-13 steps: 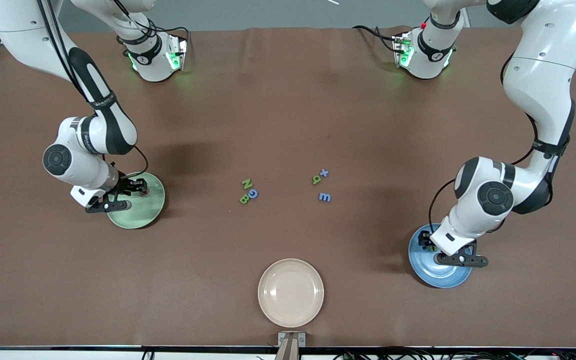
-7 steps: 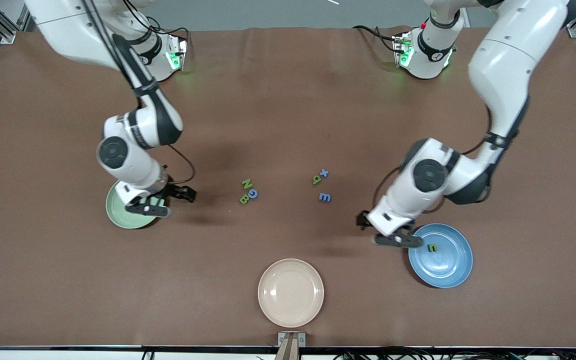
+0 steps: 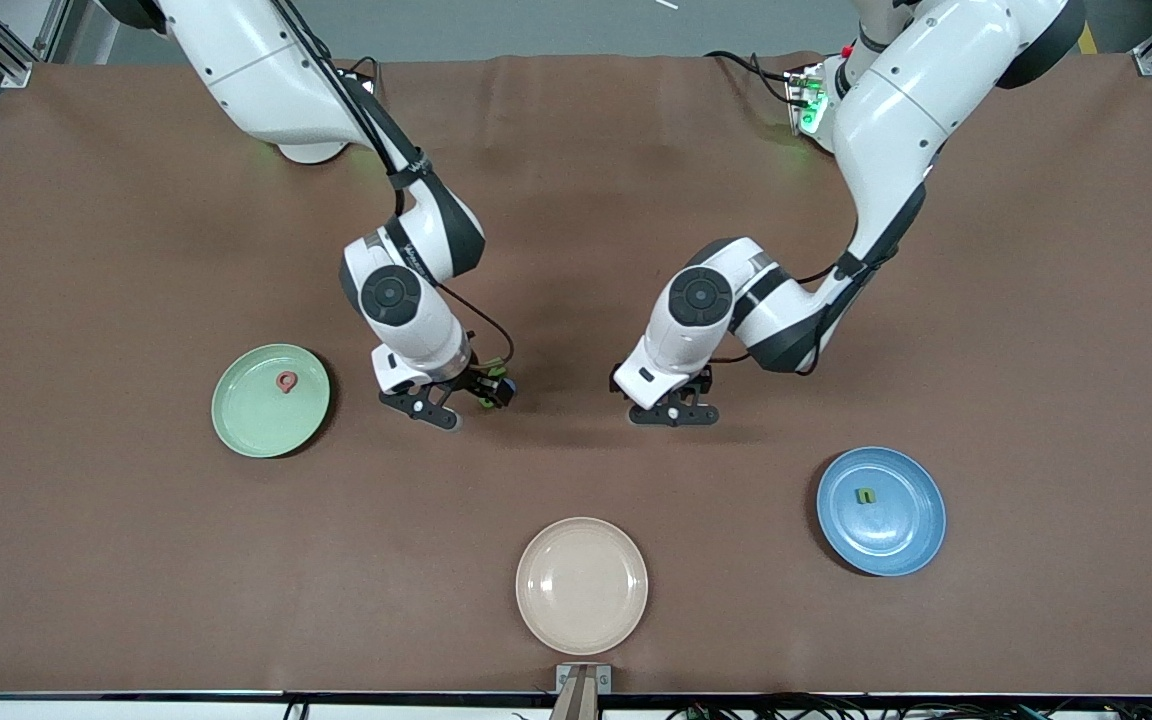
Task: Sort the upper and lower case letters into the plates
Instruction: 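Grasp the green B with the right gripper while the left gripper grasps blue m, then place the B on the green plate while the left gripper places m on blue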
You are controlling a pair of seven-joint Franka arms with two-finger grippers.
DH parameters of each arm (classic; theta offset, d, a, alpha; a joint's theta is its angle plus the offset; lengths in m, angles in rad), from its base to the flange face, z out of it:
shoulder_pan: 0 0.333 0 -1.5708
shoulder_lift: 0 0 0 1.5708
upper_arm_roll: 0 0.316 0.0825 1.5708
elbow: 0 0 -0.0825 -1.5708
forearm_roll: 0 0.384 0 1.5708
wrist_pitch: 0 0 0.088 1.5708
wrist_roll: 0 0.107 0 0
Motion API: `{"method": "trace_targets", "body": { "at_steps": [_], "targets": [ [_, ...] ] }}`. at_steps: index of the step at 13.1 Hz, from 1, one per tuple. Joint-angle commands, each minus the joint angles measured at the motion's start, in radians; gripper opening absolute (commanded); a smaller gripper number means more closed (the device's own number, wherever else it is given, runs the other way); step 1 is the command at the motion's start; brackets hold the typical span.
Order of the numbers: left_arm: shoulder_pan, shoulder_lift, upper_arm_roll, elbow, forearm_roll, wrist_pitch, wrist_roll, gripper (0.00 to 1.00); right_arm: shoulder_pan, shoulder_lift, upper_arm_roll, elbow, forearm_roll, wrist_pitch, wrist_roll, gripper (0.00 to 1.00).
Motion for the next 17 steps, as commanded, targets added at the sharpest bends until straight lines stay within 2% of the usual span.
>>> {"method": "trace_targets", "body": {
  "at_steps": [1,3,4,8,10,11,12,13,14,15,16,17],
  "targets": [
    [0.005,-0.008,0.007,-0.045,0.054,0.039,-0.017,0.9,0.035,0.06,-0.019,0.056,-0.008,0.0,0.127,1.0],
    [0.011,0.018,0.007,-0.052,0.138,0.067,-0.018,0.84,0.04,0.063,-0.019,0.052,-0.053,-0.002,0.172,0.91],
    [0.008,0.024,0.007,-0.051,0.154,0.07,-0.018,0.82,0.043,0.068,-0.019,0.05,-0.063,-0.002,0.192,0.83],
    [0.005,0.045,0.007,-0.043,0.16,0.093,-0.015,0.79,0.051,0.069,-0.019,0.038,-0.073,-0.006,0.205,0.42],
    [0.005,0.05,0.007,-0.043,0.189,0.096,-0.007,0.74,0.051,0.069,-0.019,0.026,-0.097,0.0,0.211,0.4],
    [0.006,0.058,0.007,-0.042,0.204,0.096,-0.006,0.66,0.054,0.069,-0.021,0.021,-0.099,0.003,0.214,0.4],
    [0.005,0.059,0.007,-0.039,0.206,0.096,-0.006,0.53,0.057,0.071,-0.021,0.02,-0.1,0.011,0.215,0.4],
    [0.006,0.059,0.007,-0.039,0.206,0.096,-0.004,0.4,0.055,0.071,-0.021,0.017,-0.1,0.011,0.215,0.35],
    [0.006,0.058,0.007,-0.039,0.206,0.096,-0.004,0.26,0.055,0.069,-0.021,0.013,-0.102,0.009,0.214,0.09],
    [0.006,0.056,0.007,-0.039,0.206,0.096,-0.004,0.12,0.046,0.065,-0.021,0.013,-0.102,0.0,0.208,0.0],
    [0.008,0.05,0.007,-0.039,0.206,0.095,-0.004,0.01,0.028,0.057,-0.021,0.013,-0.108,-0.011,0.179,0.0],
    [0.021,0.041,0.007,-0.037,0.207,0.084,-0.003,0.0,0.003,0.041,-0.019,0.013,-0.108,-0.062,0.118,0.0]
  ]
}}
